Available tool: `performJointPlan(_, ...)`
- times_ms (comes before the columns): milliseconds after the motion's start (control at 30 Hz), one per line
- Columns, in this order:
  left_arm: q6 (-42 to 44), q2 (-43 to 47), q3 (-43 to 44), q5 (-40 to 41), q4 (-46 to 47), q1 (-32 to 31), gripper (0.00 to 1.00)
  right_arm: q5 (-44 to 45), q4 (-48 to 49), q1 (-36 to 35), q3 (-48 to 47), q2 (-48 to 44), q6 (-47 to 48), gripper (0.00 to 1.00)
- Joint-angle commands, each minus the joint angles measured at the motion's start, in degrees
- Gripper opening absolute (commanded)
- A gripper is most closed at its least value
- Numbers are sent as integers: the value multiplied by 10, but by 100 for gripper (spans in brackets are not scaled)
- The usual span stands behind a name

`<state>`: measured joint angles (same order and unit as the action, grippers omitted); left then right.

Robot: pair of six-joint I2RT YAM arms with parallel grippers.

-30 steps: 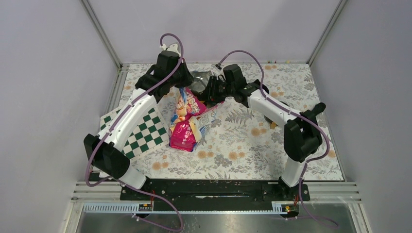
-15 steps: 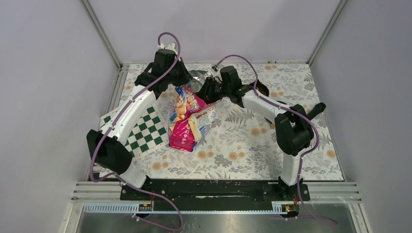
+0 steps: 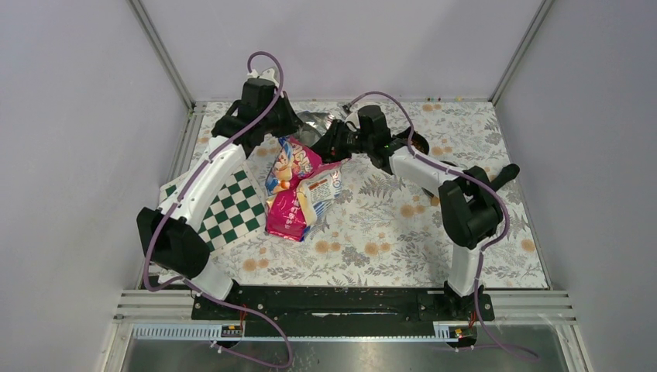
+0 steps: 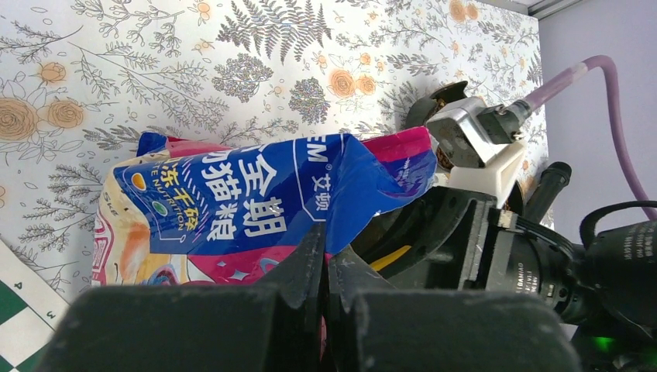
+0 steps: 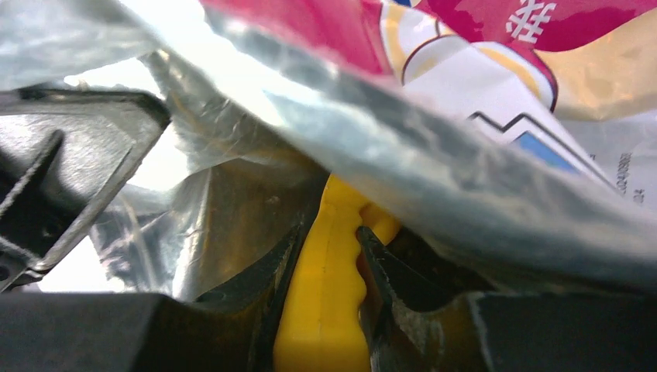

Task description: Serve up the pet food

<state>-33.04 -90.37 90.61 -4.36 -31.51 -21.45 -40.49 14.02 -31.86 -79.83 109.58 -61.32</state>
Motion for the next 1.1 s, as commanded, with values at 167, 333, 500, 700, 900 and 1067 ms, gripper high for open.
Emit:
performJointPlan(167, 2, 40, -18, 7, 43, 5, 0, -46, -38, -1, -41, -100, -57, 0)
performJointPlan(333, 5, 51, -26, 22, 43, 5, 0, -51, -47, 2, -40, -124, -59, 0)
performJointPlan(500, 6, 62, -31, 27, 41, 5, 0, -46, -48, 8, -28, -146, -57, 0)
performJointPlan(700, 6, 71, -40, 37, 41, 5, 0, -37, -50, 21, -20, -173, -49, 0)
performJointPlan(900, 7, 74, -37, 33, 40, 5, 0, -22, -101, 27, -38, -184, -7, 0)
performJointPlan(1067, 12, 76, -36, 32, 39, 5, 0, -21, -107, 34, -39, -189, -8, 0)
